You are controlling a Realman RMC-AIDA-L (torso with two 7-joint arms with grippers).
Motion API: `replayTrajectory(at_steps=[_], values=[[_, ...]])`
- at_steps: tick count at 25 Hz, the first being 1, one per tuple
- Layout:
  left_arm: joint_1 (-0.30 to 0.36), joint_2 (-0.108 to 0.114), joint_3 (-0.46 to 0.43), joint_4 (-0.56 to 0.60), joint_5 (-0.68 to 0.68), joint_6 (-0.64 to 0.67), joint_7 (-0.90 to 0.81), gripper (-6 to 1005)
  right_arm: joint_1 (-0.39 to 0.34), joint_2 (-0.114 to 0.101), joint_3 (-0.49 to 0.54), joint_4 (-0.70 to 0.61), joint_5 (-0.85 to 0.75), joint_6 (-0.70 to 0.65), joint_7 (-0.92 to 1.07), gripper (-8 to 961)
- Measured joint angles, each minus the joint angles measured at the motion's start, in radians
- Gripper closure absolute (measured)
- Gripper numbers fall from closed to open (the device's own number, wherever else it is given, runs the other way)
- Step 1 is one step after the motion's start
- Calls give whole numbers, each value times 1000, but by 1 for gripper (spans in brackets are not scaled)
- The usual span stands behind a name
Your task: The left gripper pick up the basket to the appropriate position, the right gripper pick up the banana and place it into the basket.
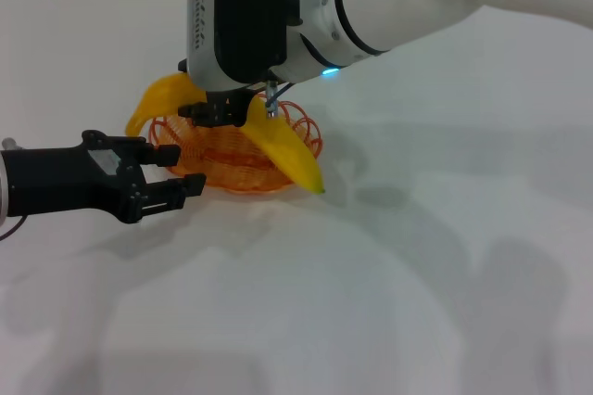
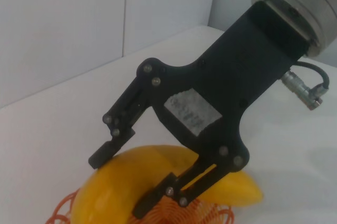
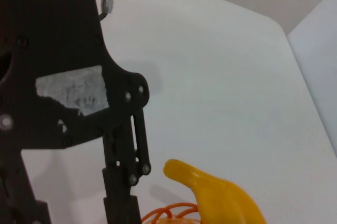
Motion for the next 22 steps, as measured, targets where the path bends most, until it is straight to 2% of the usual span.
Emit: replayTrajectory(at_steps=[18,22], values=[[2,2,0,0,-2,0,0,476,12,0,-4,-4,-2,20,9,292],[9,2,-3,0,-1,0,0,476,-6,-2,-1,-47,-2,18,10,159]])
